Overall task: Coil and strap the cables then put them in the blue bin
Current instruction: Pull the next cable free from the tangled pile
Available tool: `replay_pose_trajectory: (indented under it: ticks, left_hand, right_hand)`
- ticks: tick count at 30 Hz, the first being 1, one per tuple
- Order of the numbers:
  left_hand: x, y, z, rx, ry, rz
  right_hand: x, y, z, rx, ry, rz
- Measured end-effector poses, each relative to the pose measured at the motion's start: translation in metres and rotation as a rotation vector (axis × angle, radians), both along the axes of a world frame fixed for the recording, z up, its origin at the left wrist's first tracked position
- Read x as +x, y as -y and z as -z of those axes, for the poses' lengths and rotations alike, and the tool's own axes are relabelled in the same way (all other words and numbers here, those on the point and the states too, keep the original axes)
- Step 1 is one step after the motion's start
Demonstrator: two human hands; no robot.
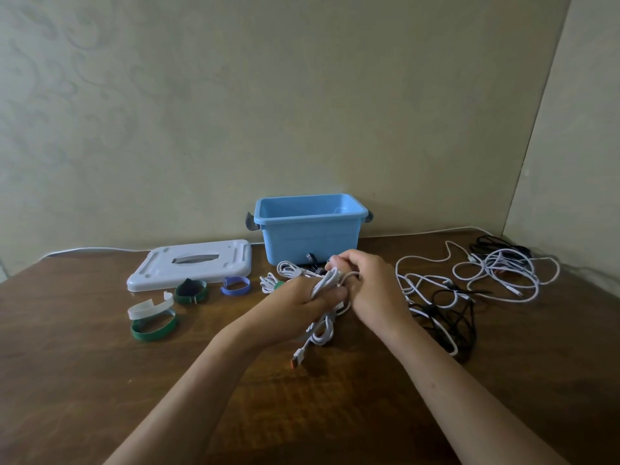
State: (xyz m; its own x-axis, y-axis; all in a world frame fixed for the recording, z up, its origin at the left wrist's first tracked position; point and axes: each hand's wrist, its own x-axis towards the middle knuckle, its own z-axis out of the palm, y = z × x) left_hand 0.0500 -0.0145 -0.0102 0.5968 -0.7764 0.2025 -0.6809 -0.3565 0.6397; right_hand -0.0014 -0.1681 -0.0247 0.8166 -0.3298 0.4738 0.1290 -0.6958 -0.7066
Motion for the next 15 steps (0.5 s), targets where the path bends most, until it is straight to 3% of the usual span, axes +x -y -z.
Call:
replay_pose_trajectory:
  ticks: [5,8,15]
  left_hand:
    - [0.0,-0.003,-0.003,-0.045,-0.042,0.009]
    - [0.002,-0.005,-0.005,0.0,0.038,-0.032]
    - [0.022,-0.016,0.0,-0.055,0.248,-0.428]
  right_hand:
    - [0.001,0.001,-0.001,0.024,0.022,-0.012]
    - [0.001,-0.001,-0.001,0.036,0.006,-0.028]
    - [-0.003,0.002,-0.007,-0.073,-0.006,-0.047]
